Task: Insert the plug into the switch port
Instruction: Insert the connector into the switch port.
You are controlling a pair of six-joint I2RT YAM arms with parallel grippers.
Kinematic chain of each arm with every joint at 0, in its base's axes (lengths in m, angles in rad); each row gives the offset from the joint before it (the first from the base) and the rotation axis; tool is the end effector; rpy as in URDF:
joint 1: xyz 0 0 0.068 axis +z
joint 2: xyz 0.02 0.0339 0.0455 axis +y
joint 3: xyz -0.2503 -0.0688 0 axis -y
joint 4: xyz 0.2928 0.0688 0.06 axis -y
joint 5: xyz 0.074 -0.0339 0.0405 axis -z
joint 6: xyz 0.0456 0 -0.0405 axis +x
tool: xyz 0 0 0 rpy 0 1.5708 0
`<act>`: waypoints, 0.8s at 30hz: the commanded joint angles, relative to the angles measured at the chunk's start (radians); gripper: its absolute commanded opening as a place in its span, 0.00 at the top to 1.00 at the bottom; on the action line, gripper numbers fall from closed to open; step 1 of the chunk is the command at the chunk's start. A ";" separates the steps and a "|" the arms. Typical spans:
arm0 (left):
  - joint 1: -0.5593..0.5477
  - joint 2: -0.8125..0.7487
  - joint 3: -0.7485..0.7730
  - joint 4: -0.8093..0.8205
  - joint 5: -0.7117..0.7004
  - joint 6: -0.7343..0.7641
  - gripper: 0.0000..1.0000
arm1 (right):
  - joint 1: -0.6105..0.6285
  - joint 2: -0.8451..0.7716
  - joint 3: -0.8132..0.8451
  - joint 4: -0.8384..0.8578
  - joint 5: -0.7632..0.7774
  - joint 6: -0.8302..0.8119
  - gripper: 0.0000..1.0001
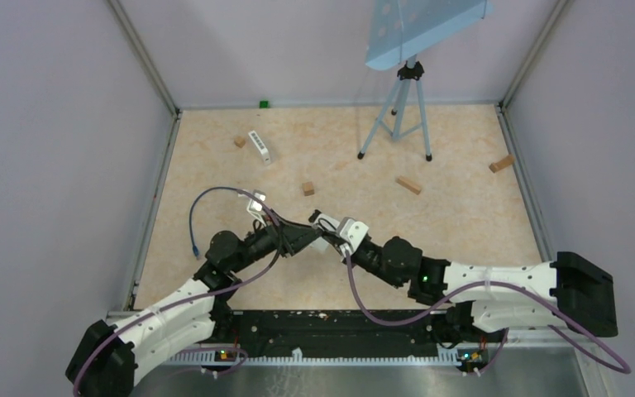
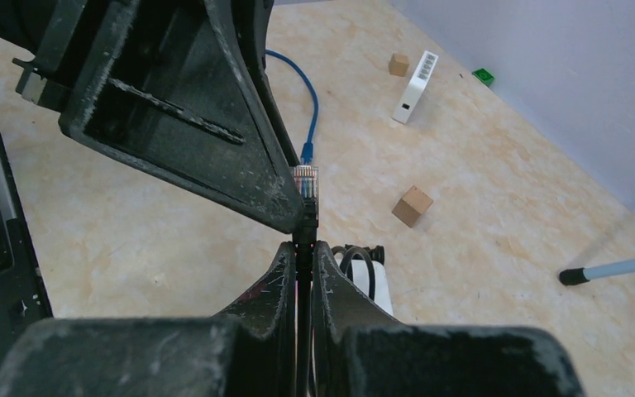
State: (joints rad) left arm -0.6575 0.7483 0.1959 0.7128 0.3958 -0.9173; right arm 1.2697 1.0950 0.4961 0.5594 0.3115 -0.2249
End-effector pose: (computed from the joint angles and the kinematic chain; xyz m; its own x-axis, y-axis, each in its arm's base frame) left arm 0.1728 -0.1556 0.1998 -0.6100 -0.4545 -0.6491 0.6263 0.2251 -0.7463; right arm 0.1018 0.2808 0.2159 0.1711 -0.1649 -0.9714 -0.8002 0.5519 -0.2346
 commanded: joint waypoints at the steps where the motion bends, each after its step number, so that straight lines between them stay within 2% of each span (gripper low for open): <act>1: -0.017 0.012 -0.005 0.089 0.013 0.008 0.71 | 0.010 0.022 0.059 0.039 -0.039 0.006 1.00; 2: -0.019 0.013 -0.004 0.087 0.010 0.010 0.77 | 0.010 0.022 0.059 0.037 -0.042 0.004 1.00; 4: -0.022 0.011 -0.004 0.079 0.002 0.013 0.98 | 0.011 0.023 0.060 0.030 -0.042 -0.001 1.00; 5: -0.022 0.009 -0.004 0.069 -0.003 0.014 1.00 | 0.011 0.024 0.059 0.026 -0.038 -0.003 1.00; 8: -0.024 -0.008 -0.001 0.023 -0.034 0.015 1.00 | 0.011 0.024 0.050 0.031 -0.019 -0.020 1.00; 12: -0.025 -0.033 0.000 -0.008 -0.055 0.015 1.00 | 0.011 0.031 0.013 0.104 0.012 -0.047 0.82; 15: -0.025 -0.042 0.000 -0.012 -0.057 0.012 1.00 | 0.011 0.045 0.006 0.129 0.020 -0.062 0.74; 20: -0.025 -0.045 -0.002 -0.012 -0.056 -0.005 1.00 | 0.011 0.080 0.012 0.148 0.030 -0.081 0.71; 24: -0.025 -0.048 -0.004 -0.014 -0.061 -0.014 1.00 | 0.010 0.109 0.024 0.143 0.023 -0.100 0.76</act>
State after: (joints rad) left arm -0.6781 0.7170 0.1894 0.6712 0.3462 -0.9192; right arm 1.2736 1.1793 0.5041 0.6487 0.3313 -0.2977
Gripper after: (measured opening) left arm 0.027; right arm 0.266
